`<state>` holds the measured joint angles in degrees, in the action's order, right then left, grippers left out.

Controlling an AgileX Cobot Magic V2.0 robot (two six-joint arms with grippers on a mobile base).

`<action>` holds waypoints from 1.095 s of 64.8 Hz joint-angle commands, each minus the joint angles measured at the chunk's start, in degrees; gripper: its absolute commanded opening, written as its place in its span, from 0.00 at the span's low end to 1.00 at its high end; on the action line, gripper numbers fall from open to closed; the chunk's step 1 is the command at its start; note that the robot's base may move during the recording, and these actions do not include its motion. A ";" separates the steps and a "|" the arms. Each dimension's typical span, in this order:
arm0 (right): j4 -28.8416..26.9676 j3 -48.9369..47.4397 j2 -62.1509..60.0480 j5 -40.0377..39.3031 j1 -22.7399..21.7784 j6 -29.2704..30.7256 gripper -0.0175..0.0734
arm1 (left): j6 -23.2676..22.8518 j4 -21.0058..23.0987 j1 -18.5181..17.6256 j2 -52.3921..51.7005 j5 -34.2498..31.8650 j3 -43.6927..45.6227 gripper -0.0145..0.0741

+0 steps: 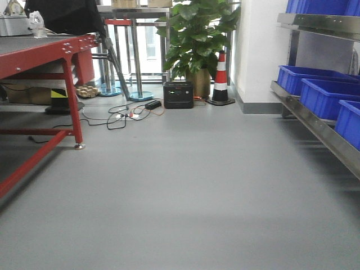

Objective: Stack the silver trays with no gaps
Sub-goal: 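Drive the base across the room holding the tray in both grippers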

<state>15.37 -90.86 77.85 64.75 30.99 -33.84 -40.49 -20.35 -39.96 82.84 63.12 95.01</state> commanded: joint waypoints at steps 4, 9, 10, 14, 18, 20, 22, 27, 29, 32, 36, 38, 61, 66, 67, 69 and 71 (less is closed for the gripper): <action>1.19 0.08 -0.13 -2.29 0.08 0.33 0.11 | 0.19 0.03 -0.44 -0.60 -1.53 0.62 0.15; 1.19 0.08 -0.13 -2.29 0.08 0.33 0.11 | 0.19 0.03 -0.44 -0.60 -1.53 0.62 0.15; 1.19 0.08 -0.13 -2.29 0.08 0.33 0.11 | 0.19 0.03 -0.44 -0.60 -1.53 0.62 0.15; 1.19 0.08 -0.13 -2.29 0.08 0.33 0.11 | 0.19 0.03 -0.44 -0.60 -1.53 0.62 0.15; 1.19 0.08 -0.13 -2.29 0.08 0.33 0.11 | 0.19 0.03 -0.44 -0.60 -1.53 0.62 0.15; 1.19 0.08 -0.13 -2.29 0.08 0.33 0.11 | 0.19 0.03 -0.44 -0.60 -1.53 0.62 0.15; 1.19 0.08 -0.13 -2.29 0.08 0.33 0.11 | 0.19 0.03 -0.44 -0.60 -1.53 0.62 0.15; 1.19 0.08 -0.13 -2.29 0.08 0.33 0.11 | 0.19 0.03 -0.44 -0.60 -1.53 0.62 0.15; 1.19 0.08 -0.13 -2.29 0.08 0.33 0.11 | 0.19 0.03 -0.44 -0.60 -1.53 0.62 0.15; 1.19 0.08 -0.13 -2.29 0.08 0.33 0.11 | 0.19 0.03 -0.44 -0.60 -1.53 0.62 0.15; 1.19 0.08 -0.13 -2.29 0.08 0.33 0.11 | 0.19 0.03 -0.44 -0.60 -1.53 0.62 0.15; 1.19 0.08 -0.13 -2.29 0.08 0.33 0.11 | 0.19 0.03 -0.44 -0.60 -1.53 0.62 0.15; 1.19 0.08 -0.13 -2.29 0.08 0.33 0.11 | 0.19 0.03 -0.44 -0.60 -1.53 0.62 0.15; 1.19 0.08 -0.13 -2.29 0.08 0.33 0.11 | 0.19 0.03 -0.44 -0.60 -1.53 0.62 0.15; 1.19 0.08 -0.13 -2.29 0.08 0.33 0.11 | 0.19 0.03 -0.44 -0.60 -1.53 0.62 0.15; 1.19 0.08 -0.13 -2.29 0.08 0.33 0.11 | 0.19 0.03 -0.44 -0.60 -1.53 0.62 0.15; 1.19 0.08 -0.13 -2.29 0.08 0.33 0.11 | 0.19 0.03 -0.44 -0.60 -1.53 0.62 0.15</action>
<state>15.37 -90.86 77.85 64.75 30.99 -33.84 -40.49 -20.24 -39.96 82.84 63.12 95.01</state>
